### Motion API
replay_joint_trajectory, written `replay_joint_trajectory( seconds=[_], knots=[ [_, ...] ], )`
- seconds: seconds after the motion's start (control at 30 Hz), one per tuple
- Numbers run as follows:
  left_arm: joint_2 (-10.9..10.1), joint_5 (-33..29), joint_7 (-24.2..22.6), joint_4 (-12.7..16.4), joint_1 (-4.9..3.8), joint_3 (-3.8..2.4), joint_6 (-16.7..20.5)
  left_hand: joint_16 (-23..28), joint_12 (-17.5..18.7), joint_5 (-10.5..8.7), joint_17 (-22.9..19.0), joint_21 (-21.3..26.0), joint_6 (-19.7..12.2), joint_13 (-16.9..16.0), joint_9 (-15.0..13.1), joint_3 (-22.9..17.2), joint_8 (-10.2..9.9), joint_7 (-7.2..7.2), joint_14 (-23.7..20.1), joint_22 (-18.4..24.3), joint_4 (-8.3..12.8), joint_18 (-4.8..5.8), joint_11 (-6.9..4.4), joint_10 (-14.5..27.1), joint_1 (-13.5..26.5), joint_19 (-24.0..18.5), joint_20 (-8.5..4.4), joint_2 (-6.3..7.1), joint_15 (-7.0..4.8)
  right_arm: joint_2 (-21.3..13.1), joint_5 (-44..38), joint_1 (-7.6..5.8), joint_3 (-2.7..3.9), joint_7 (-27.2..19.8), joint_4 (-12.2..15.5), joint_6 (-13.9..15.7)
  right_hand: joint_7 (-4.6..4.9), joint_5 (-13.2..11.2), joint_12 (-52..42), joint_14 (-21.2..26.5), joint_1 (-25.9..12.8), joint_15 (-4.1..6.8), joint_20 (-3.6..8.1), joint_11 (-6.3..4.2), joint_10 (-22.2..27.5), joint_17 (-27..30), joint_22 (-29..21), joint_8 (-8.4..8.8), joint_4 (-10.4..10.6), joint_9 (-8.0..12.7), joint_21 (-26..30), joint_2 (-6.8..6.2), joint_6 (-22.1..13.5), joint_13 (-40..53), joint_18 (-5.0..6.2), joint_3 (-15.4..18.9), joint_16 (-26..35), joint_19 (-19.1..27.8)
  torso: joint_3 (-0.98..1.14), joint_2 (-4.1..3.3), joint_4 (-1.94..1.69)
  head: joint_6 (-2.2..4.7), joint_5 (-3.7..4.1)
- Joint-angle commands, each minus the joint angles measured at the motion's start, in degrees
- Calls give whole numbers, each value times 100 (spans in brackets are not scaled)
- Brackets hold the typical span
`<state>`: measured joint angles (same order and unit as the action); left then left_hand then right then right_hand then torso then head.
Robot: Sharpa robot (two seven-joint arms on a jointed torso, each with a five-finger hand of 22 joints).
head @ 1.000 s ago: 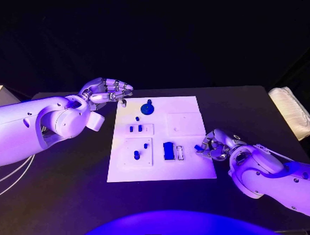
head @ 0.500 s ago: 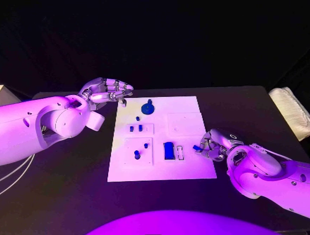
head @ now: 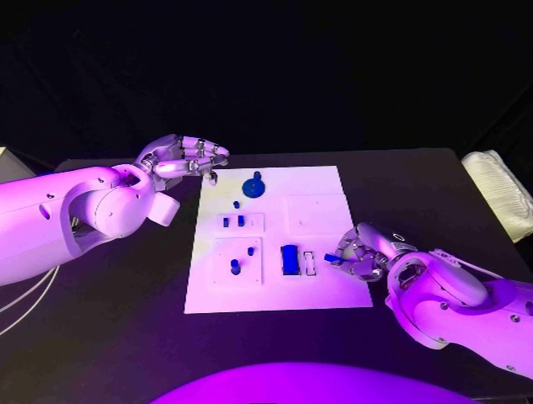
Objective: Assemble the parts on the task board
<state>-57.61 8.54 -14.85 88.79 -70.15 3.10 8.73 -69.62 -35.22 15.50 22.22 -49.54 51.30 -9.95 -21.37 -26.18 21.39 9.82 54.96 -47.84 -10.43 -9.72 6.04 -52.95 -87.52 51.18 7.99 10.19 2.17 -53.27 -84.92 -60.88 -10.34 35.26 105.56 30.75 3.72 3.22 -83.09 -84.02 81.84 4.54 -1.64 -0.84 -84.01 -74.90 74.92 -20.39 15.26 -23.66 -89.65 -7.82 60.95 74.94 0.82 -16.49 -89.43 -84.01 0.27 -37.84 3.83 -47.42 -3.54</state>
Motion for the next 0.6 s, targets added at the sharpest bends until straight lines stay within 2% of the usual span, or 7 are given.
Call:
replay_joint_trajectory(
  seconds=[0.03, 0.13, 0.27, 0.6],
  knots=[
    [10, 11, -19, 19, -1, -4, -90, 25, -28, -18, 6, 39, -43, -9, -11, -24, 41, -4, -9, 10, 2, -81, 13, 43, 30, 44, 10, -12, 31, 45, 1032, -51, 7, -157, 85, 351, -75, 13, -52, -587, -108, 26, 29, -42, -355, -1460, 1508, -20, -3, -9, -35, 0, 126, 1169, -82, -75, -32, -599, -2, -7, -3, 3, 5],
    [5, 11, -15, 29, -1, -4, -90, 26, -29, -17, 7, 40, -43, -10, -12, -27, 41, -5, -9, 10, 7, -82, 12, 43, 25, 45, 9, -13, 30, 137, 1565, -74, 9, -193, 94, 435, -78, 11, -70, -586, -225, 30, 35, -46, -365, -1456, 1508, -35, 4, -19, -35, -34, 134, 1181, -82, -134, -30, -599, 4, -14, 8, -13, 0],
    [9, 11, -1, 34, -2, -4, -93, 29, -32, -9, 9, 39, -44, -12, -16, -43, 43, -5, -10, 8, 29, -83, 9, 42, 2, 48, 6, -21, 25, 257, 1937, -57, 9, -183, 42, 425, -76, 10, -74, -586, -291, 31, 37, -45, -368, -1457, 1508, -40, 9, -23, -35, -53, 132, 1184, -82, -160, -30, -599, 4, -11, 3, -17, 15],
    [12, 11, 13, 44, -2, -4, -110, 35, -35, 1, 10, 33, -61, -15, -17, -67, 38, 2, -10, 2, 53, -84, 11, 43, -21, 54, 1, -41, 24, 490, 2166, 43, 7, -70, -150, 357, -71, 8, -79, -583, -498, 27, 36, -40, -373, -1445, 1508, -59, 30, -38, -35, -93, 128, 1192, -82, -227, -25, -599, 10, -11, -2, -23, 11]
  ],
)
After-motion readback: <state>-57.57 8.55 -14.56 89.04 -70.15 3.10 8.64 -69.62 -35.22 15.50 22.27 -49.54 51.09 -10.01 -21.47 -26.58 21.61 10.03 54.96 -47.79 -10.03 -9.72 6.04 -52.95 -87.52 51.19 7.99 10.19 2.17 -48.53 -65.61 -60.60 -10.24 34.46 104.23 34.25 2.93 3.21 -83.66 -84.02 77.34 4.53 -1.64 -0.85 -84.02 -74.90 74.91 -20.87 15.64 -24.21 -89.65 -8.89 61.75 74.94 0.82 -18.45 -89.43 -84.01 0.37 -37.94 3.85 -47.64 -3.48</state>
